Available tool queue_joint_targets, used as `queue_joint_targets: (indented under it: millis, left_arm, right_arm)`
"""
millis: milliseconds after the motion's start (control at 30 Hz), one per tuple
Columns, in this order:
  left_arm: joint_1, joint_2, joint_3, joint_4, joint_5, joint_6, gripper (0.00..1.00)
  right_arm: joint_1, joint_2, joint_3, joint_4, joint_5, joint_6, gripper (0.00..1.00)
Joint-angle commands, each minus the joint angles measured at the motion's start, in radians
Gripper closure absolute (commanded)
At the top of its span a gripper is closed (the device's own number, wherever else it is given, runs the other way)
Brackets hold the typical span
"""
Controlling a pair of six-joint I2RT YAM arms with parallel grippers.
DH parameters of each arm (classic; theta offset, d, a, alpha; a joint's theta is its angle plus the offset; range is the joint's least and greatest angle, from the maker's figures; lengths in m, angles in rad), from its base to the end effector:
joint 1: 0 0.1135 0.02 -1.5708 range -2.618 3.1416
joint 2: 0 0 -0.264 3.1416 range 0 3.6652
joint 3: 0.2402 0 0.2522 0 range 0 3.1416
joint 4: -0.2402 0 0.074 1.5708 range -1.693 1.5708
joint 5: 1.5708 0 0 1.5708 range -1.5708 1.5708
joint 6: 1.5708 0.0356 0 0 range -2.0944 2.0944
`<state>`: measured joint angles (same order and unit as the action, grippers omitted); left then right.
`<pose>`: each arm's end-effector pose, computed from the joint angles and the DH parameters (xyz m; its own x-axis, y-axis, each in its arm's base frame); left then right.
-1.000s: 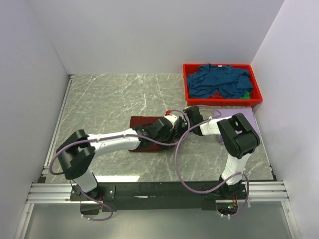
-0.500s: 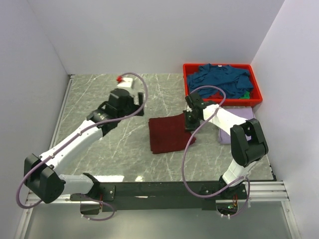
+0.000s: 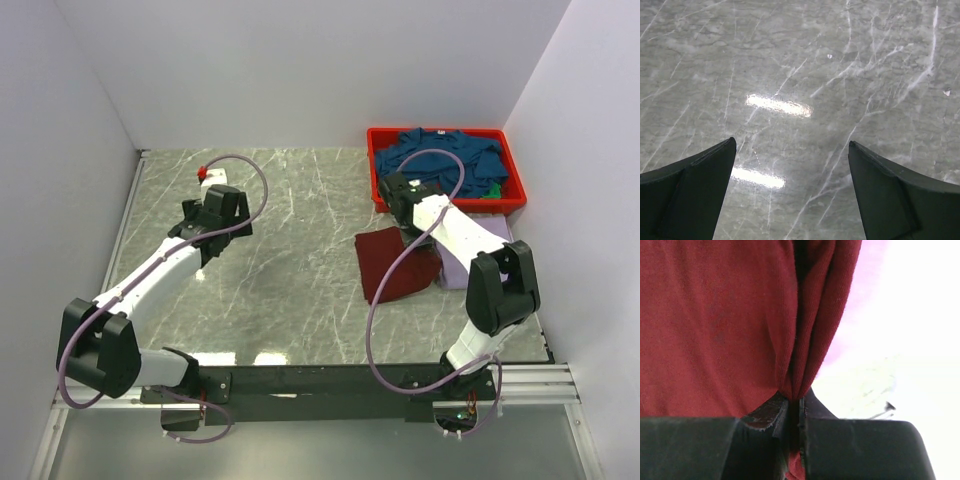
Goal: Fold and stack the t-shirts
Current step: Neatly place the folded tshirt to the corner
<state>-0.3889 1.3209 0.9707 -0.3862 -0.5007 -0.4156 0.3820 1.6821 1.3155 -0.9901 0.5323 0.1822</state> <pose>0.2687 -0.0916 0.2709 -0.5700 -0.1492 -0.8080 -0.2477 0.9688 -0.0042 0.3053 0.1032 0.2418 -0.9318 -0.2061 -0.2988 -0.0532 0.8918 -0.4492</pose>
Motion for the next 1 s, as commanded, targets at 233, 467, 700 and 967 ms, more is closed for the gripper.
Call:
queue_joint_targets:
  millis: [233, 467, 700, 967]
  left_arm:
    - [-0.001, -0.014, -0.006, 0.017, -0.038, -0.048, 0.01]
    - [-0.001, 0.001, 0.003, 0.015, -0.009, -0.055, 0.02]
    - [-0.002, 0.018, 0.008, 0.015, 0.011, -0.055, 0.02]
    - [-0.002, 0.040, 0.014, 0.012, 0.007, -0.057, 0.02]
  right_arm:
    - [-0.068, -0.070, 0.139, -0.122, 0.222, -0.016, 1.00]
    - [-0.089, -0.079, 0.197, -0.176, 0.242, 0.005, 1.00]
    - [-0.112, -0.082, 0.255, -0.218, 0.273, 0.005, 1.00]
    - [-0.135, -0.087, 0.306, -0.226, 0.285, -0.010, 1.00]
